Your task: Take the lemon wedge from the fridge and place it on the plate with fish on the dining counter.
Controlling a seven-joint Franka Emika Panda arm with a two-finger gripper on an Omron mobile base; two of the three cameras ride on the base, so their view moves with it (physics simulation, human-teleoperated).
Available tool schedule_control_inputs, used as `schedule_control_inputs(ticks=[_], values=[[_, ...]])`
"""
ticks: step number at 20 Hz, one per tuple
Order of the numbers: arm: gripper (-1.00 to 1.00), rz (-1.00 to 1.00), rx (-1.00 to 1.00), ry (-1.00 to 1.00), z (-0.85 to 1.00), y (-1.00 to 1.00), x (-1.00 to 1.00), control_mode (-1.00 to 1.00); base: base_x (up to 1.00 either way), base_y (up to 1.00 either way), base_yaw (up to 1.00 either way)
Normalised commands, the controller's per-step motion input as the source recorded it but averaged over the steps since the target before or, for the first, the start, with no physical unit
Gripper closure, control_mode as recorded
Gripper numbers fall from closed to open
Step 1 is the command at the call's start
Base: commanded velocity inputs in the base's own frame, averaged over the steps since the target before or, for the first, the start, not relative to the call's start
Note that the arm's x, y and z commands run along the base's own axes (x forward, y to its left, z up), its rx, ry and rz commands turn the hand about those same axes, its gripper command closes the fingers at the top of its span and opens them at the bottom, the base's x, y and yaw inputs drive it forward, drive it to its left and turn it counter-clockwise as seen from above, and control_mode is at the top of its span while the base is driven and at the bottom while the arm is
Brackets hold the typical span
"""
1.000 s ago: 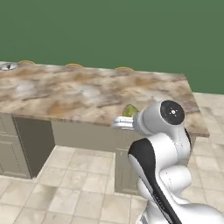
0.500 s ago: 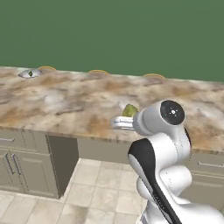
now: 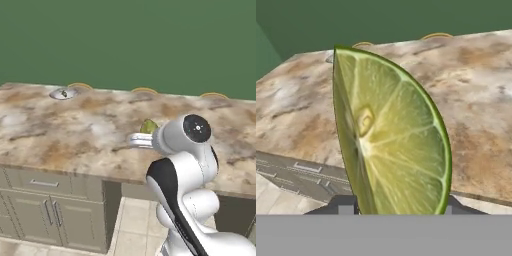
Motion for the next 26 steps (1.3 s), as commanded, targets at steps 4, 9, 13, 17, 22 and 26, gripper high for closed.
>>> schedule_control_inputs(ticks=[4,9,13,17,22,26], values=[[1.00,0.00,0.00,0.00,0.00,0.00,0.00,1.00,0.06,1.00,0.02],[1.00,0.00,0.00,0.00,0.00,0.00,0.00,1.00,-0.64,1.00,0.43],[1.00,0.00,0.00,0.00,0.00,0.00,0.00,1.00,-0.51,1.00,0.55],[1.00,0.00,0.00,0.00,0.00,0.00,0.00,1.00,-0.04,1.00,0.41],[1.00,0.00,0.00,0.00,0.00,0.00,0.00,1.00,0.87,1.00,0.13],[1.00,0.00,0.00,0.00,0.00,0.00,0.00,1.00,1.00,1.00,0.00]])
